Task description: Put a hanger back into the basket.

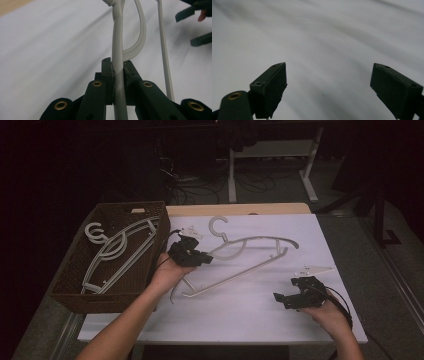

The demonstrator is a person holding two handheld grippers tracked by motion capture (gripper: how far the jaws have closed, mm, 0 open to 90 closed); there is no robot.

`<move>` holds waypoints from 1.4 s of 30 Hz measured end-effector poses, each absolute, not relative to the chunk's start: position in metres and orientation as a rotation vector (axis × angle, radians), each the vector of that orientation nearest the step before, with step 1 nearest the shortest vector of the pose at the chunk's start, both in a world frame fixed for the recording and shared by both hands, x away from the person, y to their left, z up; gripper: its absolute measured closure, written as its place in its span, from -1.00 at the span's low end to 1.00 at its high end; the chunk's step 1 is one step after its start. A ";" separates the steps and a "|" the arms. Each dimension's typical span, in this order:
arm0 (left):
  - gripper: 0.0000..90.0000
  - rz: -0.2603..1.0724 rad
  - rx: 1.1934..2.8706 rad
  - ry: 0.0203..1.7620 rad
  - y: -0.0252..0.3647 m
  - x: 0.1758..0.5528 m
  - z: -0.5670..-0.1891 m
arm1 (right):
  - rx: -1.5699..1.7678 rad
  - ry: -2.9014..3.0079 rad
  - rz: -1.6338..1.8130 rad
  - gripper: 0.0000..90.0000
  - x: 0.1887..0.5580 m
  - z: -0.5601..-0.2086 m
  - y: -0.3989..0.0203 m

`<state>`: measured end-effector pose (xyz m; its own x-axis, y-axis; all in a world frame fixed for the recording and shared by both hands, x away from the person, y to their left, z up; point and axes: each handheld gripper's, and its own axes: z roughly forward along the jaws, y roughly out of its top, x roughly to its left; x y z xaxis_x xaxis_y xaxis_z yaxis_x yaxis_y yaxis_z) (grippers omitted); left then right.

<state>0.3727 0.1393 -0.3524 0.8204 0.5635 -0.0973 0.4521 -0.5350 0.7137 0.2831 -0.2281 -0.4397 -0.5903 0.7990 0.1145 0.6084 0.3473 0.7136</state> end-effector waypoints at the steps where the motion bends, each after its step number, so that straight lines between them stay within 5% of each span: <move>1: 0.83 0.192 2.215 0.750 0.143 0.373 -0.347 | 1.251 2.356 1.091 -0.71 0.283 -0.440 -0.228; 12: 0.83 0.265 2.139 0.819 0.210 0.376 -0.298 | 1.203 2.349 1.137 -0.98 0.286 -0.440 -0.224; 20: 0.83 0.358 2.100 0.907 0.274 0.375 -0.279 | 1.171 2.347 1.148 -1.00 0.285 -0.442 -0.221; 42: 0.83 0.591 2.012 1.198 0.429 0.379 -0.284 | 1.206 2.347 1.086 -1.00 0.286 -0.448 -0.224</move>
